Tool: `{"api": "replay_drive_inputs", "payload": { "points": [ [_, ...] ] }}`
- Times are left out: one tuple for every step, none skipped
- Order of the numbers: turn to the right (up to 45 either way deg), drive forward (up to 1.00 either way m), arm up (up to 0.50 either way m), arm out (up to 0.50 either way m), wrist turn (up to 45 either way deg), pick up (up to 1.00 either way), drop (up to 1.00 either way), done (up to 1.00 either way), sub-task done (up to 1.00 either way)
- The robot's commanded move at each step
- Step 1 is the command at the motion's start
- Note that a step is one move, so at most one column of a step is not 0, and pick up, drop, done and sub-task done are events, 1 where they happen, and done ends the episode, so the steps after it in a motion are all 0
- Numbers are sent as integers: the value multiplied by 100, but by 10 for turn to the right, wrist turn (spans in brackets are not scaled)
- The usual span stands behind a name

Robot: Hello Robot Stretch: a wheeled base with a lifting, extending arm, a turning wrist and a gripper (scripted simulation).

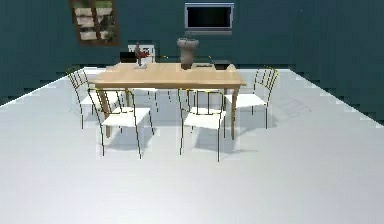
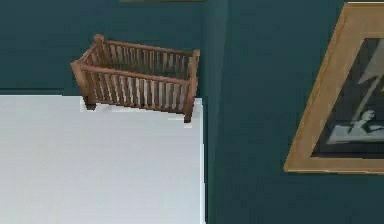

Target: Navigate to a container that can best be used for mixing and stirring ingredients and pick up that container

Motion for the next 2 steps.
{"api": "replay_drive_inputs", "payload": {
  "points": [
    [300, 0, 0, 0, 0, 0, 0, 0, 0],
    [0, 100, 0, 0, 0, 0, 0, 0, 0]
  ]
}}
